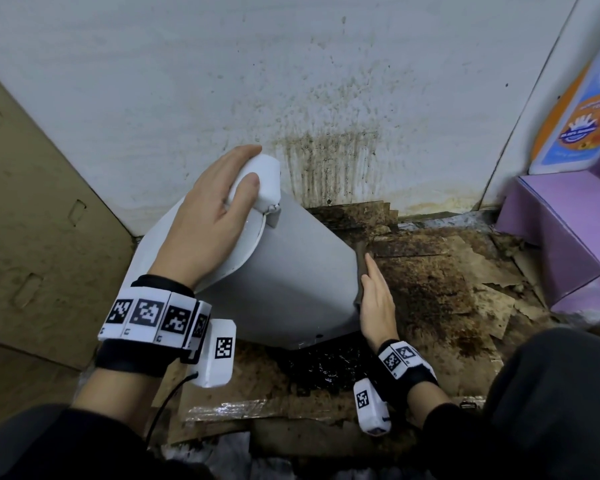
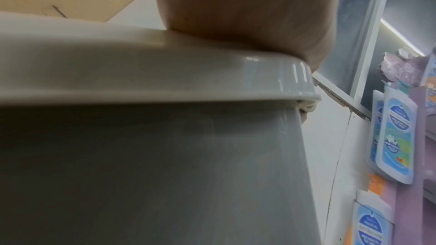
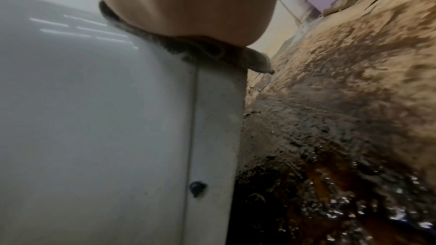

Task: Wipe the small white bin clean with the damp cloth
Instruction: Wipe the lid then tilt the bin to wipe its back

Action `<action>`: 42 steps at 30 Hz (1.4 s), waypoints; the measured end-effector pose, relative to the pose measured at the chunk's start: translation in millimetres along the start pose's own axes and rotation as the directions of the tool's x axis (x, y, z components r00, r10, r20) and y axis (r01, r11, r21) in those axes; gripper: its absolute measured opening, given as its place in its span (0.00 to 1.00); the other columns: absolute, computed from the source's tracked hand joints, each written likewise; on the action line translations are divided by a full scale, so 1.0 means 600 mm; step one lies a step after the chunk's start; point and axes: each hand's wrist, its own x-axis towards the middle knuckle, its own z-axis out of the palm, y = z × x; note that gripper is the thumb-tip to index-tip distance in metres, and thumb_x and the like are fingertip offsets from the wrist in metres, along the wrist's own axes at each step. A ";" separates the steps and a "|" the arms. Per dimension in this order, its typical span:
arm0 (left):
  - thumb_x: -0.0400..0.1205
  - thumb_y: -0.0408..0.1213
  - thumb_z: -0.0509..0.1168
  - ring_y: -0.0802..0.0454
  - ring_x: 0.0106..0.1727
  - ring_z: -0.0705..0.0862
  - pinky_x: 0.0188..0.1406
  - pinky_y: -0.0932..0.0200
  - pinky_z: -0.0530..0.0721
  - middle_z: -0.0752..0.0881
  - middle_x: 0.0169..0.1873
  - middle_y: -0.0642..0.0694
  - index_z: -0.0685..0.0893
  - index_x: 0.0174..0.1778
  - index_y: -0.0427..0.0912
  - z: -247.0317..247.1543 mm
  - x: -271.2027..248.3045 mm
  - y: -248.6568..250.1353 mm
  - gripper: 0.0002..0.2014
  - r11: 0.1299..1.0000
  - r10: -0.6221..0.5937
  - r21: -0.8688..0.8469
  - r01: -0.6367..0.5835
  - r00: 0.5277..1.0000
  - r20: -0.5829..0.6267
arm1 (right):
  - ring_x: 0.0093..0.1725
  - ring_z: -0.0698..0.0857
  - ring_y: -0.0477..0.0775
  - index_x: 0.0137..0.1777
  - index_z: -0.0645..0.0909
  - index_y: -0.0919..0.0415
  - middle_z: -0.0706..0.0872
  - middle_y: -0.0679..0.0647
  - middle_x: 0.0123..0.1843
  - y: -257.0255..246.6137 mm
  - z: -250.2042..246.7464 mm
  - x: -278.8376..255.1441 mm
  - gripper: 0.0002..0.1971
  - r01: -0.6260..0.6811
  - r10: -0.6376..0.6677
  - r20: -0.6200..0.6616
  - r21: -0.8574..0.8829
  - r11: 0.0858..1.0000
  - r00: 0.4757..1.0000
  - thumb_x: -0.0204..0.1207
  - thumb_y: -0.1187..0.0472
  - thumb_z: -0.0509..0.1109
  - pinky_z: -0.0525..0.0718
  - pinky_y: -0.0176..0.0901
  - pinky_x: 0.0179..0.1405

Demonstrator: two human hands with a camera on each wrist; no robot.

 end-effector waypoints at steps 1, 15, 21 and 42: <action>0.93 0.46 0.51 0.61 0.80 0.71 0.79 0.59 0.67 0.75 0.79 0.58 0.72 0.82 0.54 0.001 0.001 0.000 0.20 1.000 0.002 0.009 -0.003 1.000 0.002 | 0.90 0.61 0.43 0.90 0.64 0.50 0.64 0.45 0.91 -0.004 0.002 0.001 0.34 -0.010 0.010 -0.010 0.003 1.000 1.000 0.84 0.46 0.47 0.56 0.48 0.91; 0.92 0.49 0.51 0.60 0.80 0.71 0.79 0.57 0.68 0.75 0.79 0.58 0.72 0.82 0.53 0.013 0.007 0.001 0.21 0.998 0.045 0.045 -0.045 0.999 0.004 | 0.91 0.54 0.37 0.92 0.58 0.51 0.59 0.42 0.93 -0.210 0.059 -0.034 0.33 0.256 -0.270 0.134 0.117 0.960 0.953 0.86 0.48 0.43 0.50 0.44 0.92; 0.93 0.49 0.51 0.62 0.81 0.69 0.80 0.59 0.66 0.74 0.80 0.58 0.72 0.83 0.54 0.005 0.006 -0.004 0.22 1.000 0.018 0.019 -0.018 1.000 0.003 | 0.91 0.53 0.37 0.92 0.56 0.51 0.58 0.42 0.93 -0.195 0.056 -0.030 0.29 0.406 -0.402 0.177 0.014 0.914 0.898 0.92 0.49 0.46 0.52 0.45 0.92; 0.92 0.49 0.51 0.62 0.80 0.70 0.77 0.66 0.64 0.74 0.79 0.59 0.72 0.82 0.55 0.006 0.006 -0.005 0.22 1.000 0.013 0.021 -0.013 1.000 0.000 | 0.90 0.60 0.49 0.91 0.62 0.50 0.65 0.49 0.91 -0.061 0.013 0.006 0.29 -0.061 0.061 0.004 -0.012 0.998 0.998 0.89 0.51 0.51 0.57 0.57 0.90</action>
